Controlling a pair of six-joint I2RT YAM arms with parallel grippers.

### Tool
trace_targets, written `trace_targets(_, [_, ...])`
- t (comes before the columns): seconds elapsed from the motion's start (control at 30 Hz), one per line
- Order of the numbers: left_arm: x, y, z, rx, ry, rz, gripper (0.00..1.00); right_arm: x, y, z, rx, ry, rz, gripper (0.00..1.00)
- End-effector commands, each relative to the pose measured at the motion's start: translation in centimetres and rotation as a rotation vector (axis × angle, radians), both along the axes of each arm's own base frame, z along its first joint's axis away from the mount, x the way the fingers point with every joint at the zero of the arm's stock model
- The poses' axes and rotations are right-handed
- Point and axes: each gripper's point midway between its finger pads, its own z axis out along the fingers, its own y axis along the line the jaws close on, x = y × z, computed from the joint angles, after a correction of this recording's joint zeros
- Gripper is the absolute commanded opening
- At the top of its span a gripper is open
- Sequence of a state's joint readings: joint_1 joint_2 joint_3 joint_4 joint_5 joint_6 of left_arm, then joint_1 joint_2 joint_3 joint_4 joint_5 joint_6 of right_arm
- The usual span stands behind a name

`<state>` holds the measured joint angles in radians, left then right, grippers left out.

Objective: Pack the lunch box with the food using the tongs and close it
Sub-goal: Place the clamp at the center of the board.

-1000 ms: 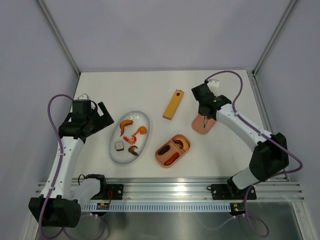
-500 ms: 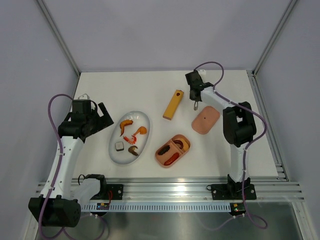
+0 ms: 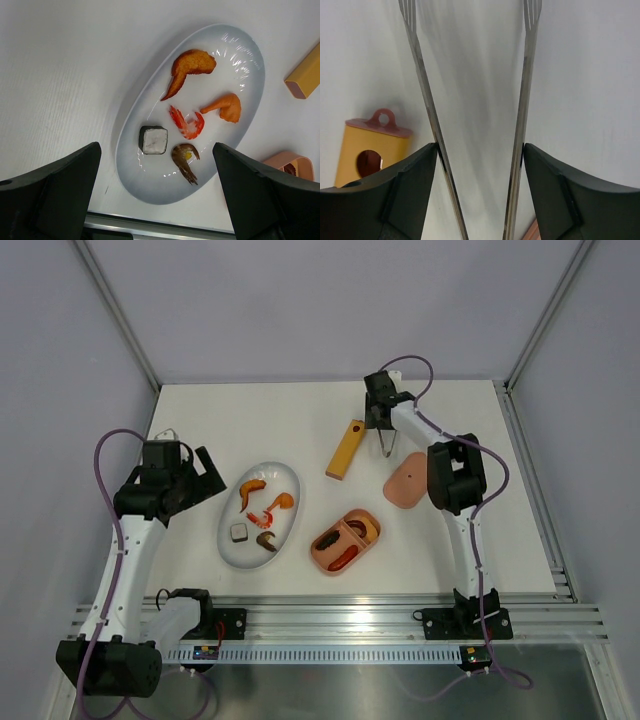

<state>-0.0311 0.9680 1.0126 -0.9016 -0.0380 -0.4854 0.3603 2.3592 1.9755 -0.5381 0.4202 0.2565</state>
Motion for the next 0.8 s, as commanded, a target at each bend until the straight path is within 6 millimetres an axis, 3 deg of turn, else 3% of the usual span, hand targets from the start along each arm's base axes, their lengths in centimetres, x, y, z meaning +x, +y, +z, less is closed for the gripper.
trace_targets(0.0, [0.5, 0.4, 2.6, 0.021, -0.082, -0.001, 0.99, 1.9, -0.5, 7.3, 0.037, -0.121, 0.003, 0.78])
trace_targets(0.13, [0.4, 0.2, 2.4, 0.011, -0.076, -0.008, 0.99, 1.3, -2.0, 12.9, 0.111, -0.196, -0.025, 0.82])
trace_targets(0.2, [0.5, 0.0, 2.3, 0.004, -0.076, -0.016, 0.99, 0.6, -2.4, 13.4, 0.142, -0.190, -0.026, 0.83])
trace_targets(0.23, [0.5, 0.0, 2.1, 0.002, -0.074, -0.017, 0.99, 0.2, -2.8, 14.6, 0.156, -0.205, -0.027, 0.84])
trace_targets(0.4, [0.9, -0.1, 2.0, -0.002, -0.066, -0.021, 0.99, -1.8, -3.9, 13.7, 0.150, -0.171, -0.040, 0.84])
trace_targets(0.43, [0.9, -0.2, 2.0, -0.002, -0.065, -0.023, 0.99, -2.4, -4.5, 14.8, 0.148, -0.189, -0.053, 0.84])
trace_targets(0.47, [0.9, -0.1, 2.1, 0.001, -0.069, -0.020, 0.99, -3.4, -4.9, 13.4, 0.152, -0.166, -0.070, 0.84])
trace_targets(0.53, [1.0, -0.1, 2.2, 0.001, -0.077, -0.020, 0.99, -4.9, -5.3, 14.2, 0.201, -0.178, -0.083, 0.84])
trace_targets(0.57, [0.9, -0.1, 2.1, 0.002, -0.074, -0.021, 0.99, -6.0, -5.7, 12.3, 0.220, -0.143, -0.104, 0.84])
trace_targets(0.63, [1.0, -0.1, 1.8, 0.001, -0.068, -0.022, 0.99, -7.6, -6.6, 12.3, 0.241, -0.136, -0.130, 0.84])
trace_targets(0.67, [1.1, -0.1, 1.6, 0.000, -0.065, -0.023, 0.99, -9.2, -7.0, 10.3, 0.240, -0.081, -0.154, 0.84])
trace_targets(0.77, [1.1, -0.4, 1.2, -0.010, -0.059, -0.028, 0.99, -12.6, -7.4, 7.9, 0.267, -0.020, -0.195, 0.83])
